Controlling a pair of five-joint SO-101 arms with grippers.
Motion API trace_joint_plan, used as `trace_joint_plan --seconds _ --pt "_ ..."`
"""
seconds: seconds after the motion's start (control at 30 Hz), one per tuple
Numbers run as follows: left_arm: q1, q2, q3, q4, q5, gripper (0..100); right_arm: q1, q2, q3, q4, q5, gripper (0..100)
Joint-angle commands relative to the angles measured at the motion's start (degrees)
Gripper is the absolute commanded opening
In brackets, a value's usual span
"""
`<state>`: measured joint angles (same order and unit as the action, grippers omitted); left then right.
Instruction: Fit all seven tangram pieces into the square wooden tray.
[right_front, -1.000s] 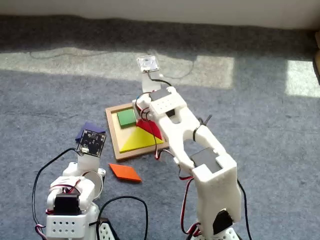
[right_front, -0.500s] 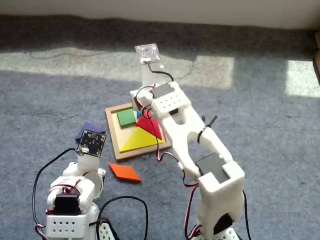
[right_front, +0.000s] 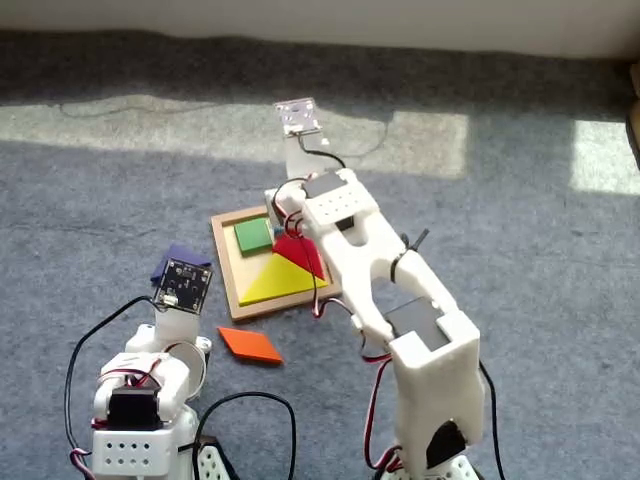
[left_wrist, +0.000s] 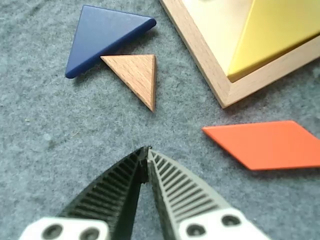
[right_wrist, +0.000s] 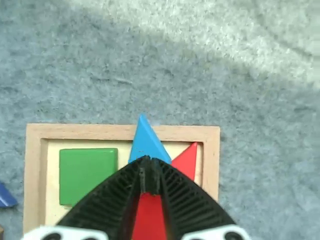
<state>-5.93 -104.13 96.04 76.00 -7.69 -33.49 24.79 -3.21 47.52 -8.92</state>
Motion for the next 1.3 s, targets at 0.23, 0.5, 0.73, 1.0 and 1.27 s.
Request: trace_joint_plan --seconds 0.23,0.5,0.73,1.0,1.27 --pt "-0.66 -0.57 1.1 0.26 -0.26 0 3.21 -1.27 -3.03 14.9 -0.26 0.9" --pt "-0.66 -0.57 1.1 0.26 -0.26 0 3.21 -2.15 -4.09 25.98 14.42 0.5" --pt "-0.66 -0.57 1.1 0.26 -0.26 0 2.95 -5.49 -9.71 26.68 15.38 0.5" --pt "-0.66 -0.57 1.1 0.26 -0.26 0 0.66 -5.41 -9.01 7.87 5.36 0.5" --pt "-0.66 -0.57 1.1 0.26 -0.26 0 -3.12 -5.41 -1.8 -6.99 4.57 0.5"
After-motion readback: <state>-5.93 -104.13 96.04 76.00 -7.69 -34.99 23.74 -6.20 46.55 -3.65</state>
